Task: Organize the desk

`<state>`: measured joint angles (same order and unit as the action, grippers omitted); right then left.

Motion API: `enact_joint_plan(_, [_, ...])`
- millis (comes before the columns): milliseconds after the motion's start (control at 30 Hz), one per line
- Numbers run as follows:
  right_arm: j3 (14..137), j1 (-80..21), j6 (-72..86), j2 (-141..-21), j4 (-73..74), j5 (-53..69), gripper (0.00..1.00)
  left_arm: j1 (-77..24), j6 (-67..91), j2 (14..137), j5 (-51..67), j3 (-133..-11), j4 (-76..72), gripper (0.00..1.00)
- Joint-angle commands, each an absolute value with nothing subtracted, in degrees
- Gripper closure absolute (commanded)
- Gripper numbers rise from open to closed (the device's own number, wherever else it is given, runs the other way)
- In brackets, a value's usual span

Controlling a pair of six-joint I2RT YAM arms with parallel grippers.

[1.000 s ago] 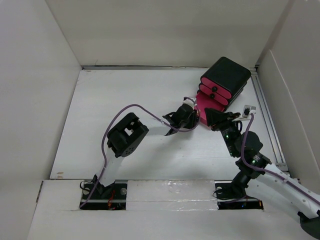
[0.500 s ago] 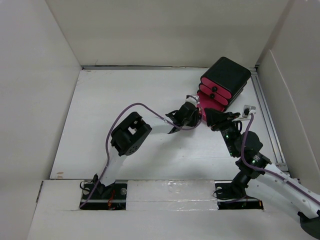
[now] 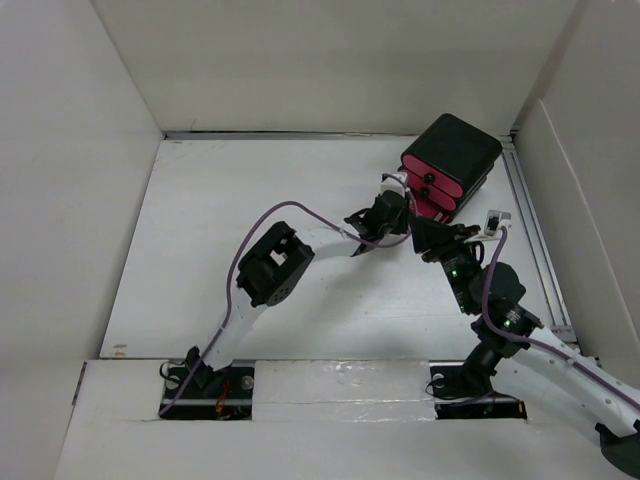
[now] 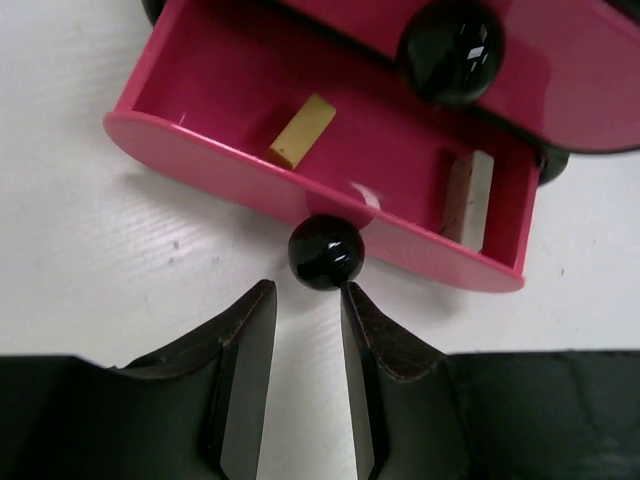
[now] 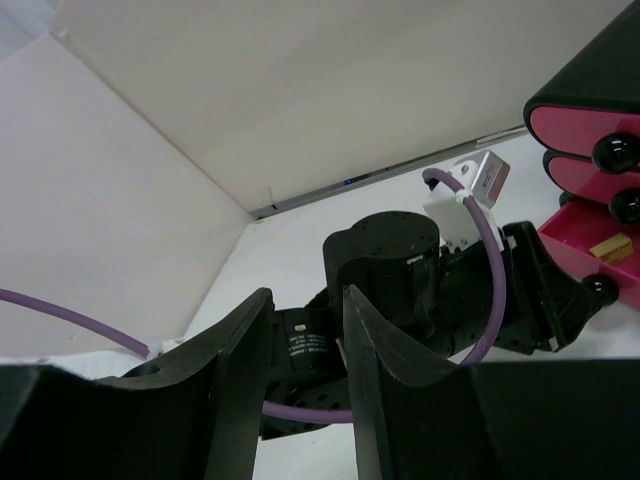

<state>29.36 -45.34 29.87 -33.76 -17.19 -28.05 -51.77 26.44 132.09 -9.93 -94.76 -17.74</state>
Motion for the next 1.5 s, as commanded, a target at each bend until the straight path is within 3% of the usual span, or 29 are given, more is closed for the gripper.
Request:
enact_joint_plan(0, [30.7, -45.0, 30.1, -33.3, -19.4, -28.0, 0.60, -52.0, 27.0, 133.6, -13.3, -100.2, -19.2, 0.71])
enact_joint_plan(567, [30.7, -45.0, 30.1, -33.0, -19.4, -28.7, 0.60, -52.0, 29.0, 143.7, -13.9, -114.5, -16.1, 0.54])
enact_joint_plan(900, [30.5, -45.0, 30.0, -33.0, -19.4, -28.7, 0.60, -52.0, 31.3, 146.7, -13.2, -119.6, -15.6, 0.36])
enact_joint_plan(1300, [30.5, -45.0, 29.9, -32.6, -19.3, -29.1, 0.60, -51.0, 33.6, 148.8, -12.3, -123.4, -15.6, 0.30])
enact_joint_plan(1400, [30.5, -45.0, 29.9, -32.6, -19.2, -29.1, 0.60, -51.0, 33.6, 146.7, -11.3, -119.3, -17.5, 0.30])
enact_joint_plan(1467, [30.5, -45.0, 29.8, -32.8, -19.3, -29.1, 0.60, -51.0, 33.7, 143.9, -10.9, -114.9, -21.0, 0.22])
